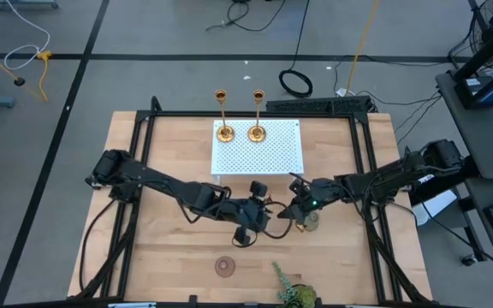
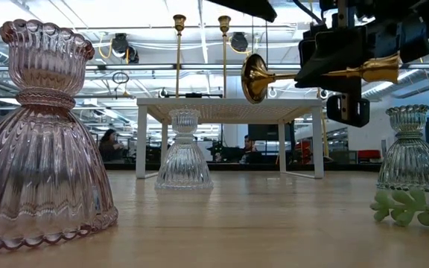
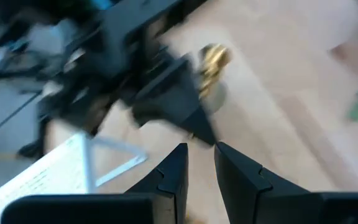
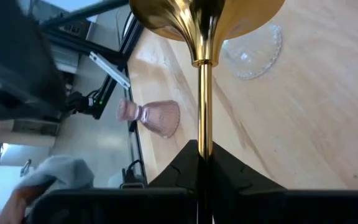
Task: Pick & Place candle stick holders
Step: Put the gold candle holder on the shelf
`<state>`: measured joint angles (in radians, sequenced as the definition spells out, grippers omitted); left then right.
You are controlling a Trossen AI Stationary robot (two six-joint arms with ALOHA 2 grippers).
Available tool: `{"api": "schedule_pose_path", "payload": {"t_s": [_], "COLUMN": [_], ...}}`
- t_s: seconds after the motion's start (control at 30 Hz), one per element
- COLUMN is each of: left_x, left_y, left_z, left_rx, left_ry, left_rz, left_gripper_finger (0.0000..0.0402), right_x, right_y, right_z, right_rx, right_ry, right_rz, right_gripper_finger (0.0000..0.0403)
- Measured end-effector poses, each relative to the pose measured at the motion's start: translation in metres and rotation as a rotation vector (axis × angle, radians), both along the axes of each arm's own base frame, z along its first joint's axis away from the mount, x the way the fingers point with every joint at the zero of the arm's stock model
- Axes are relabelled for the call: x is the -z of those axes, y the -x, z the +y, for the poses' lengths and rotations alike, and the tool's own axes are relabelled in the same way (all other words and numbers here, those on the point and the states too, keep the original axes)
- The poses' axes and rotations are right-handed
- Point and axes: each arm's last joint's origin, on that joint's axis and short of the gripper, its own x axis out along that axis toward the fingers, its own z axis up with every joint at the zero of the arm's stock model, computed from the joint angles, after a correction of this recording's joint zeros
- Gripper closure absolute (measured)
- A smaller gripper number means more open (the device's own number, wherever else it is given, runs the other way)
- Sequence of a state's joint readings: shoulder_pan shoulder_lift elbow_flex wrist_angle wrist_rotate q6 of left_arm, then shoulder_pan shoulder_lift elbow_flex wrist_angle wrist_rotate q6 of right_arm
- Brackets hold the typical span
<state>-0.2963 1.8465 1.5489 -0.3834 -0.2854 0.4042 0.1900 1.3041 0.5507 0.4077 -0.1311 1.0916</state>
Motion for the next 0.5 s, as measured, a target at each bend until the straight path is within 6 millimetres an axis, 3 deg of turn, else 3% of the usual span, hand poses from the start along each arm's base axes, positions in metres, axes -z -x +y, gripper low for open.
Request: {"api": "schedule_pose_path", "payload": {"t_s": [0.13, 0.37, 0.5], "left_x": [0.012, 0.045, 0.050], "left_y": [-0.010, -0.027, -0.031], "left_z": [0.002, 0.008, 0.007], "left_rx": [0.099, 0.011, 0.024], "left_ry": [-0.010, -0.203, -0.240], "left_rz": [0.012, 0.041, 0.033], "left_gripper_finger": [0.0315, 0.0315, 0.0315], "right_x": [-0.001, -0.001, -0.001], "right_y": [-0.001, -0.001, -0.001], "right_z": [-0.004, -0.005, -0.004], "right_rx": [0.031, 0.058, 0.044], "right_ry": [-0.019, -0.100, -0.128], "right_rz": [-0.002, 0.021, 0.026], "right_gripper_finger": [0.0394, 0.0394, 0.0394]}}
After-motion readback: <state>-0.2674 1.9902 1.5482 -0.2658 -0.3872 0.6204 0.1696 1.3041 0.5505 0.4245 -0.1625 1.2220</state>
